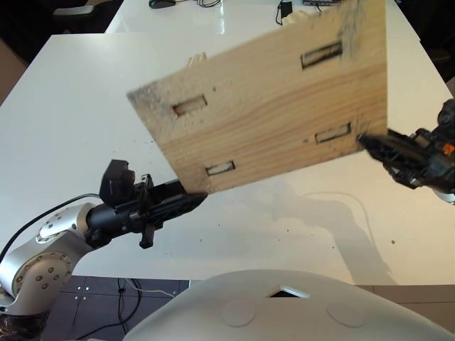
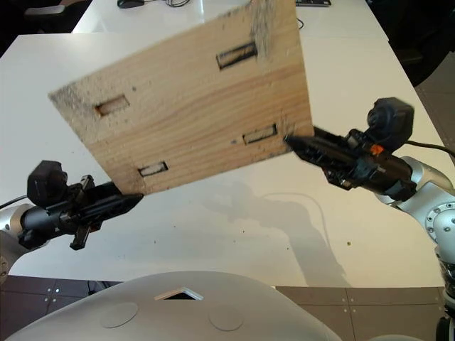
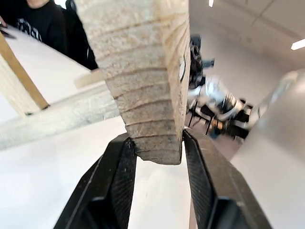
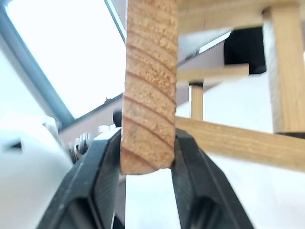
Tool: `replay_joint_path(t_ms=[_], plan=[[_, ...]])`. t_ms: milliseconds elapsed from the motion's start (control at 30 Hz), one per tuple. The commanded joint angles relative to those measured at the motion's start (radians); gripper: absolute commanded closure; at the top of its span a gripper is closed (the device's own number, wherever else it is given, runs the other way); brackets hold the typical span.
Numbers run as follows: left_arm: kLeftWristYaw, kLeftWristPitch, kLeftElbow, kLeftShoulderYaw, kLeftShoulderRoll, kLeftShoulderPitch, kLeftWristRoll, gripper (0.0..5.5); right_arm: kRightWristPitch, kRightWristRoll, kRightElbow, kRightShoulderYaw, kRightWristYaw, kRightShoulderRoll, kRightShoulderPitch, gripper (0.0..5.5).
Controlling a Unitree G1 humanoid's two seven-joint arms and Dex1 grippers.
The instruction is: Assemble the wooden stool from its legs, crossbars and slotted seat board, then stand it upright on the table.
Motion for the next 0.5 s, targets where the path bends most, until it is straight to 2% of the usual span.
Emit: replay_joint_path(t_ms=[33,167,333,500], plan=[[0.666,-0.114,-0.199,0.021,-0.014,-0.34,-0.346,4.08,-0.028,0.282,-0.311,0.14,-0.398,0.083,-0.111,4.06],[0.837,-0.112,-0.149,-0.028,-0.036,-0.45,-0.388,4.08,-0.046,0.282,-0.31,0.177,-0.511,0.135,-0.163,4.06],[1.055,-0.114,-0.106,-0.119,-0.133,-0.574,-0.412,4.08,-0.073,0.281,-0.276,0.228,-0.708,0.189,-0.246,4.06],[1.267,-0.122,-0.036,-0.135,-0.202,-0.605,-0.416,4.07,-0.103,0.282,-0.194,0.272,-0.928,0.282,-0.364,4.06]])
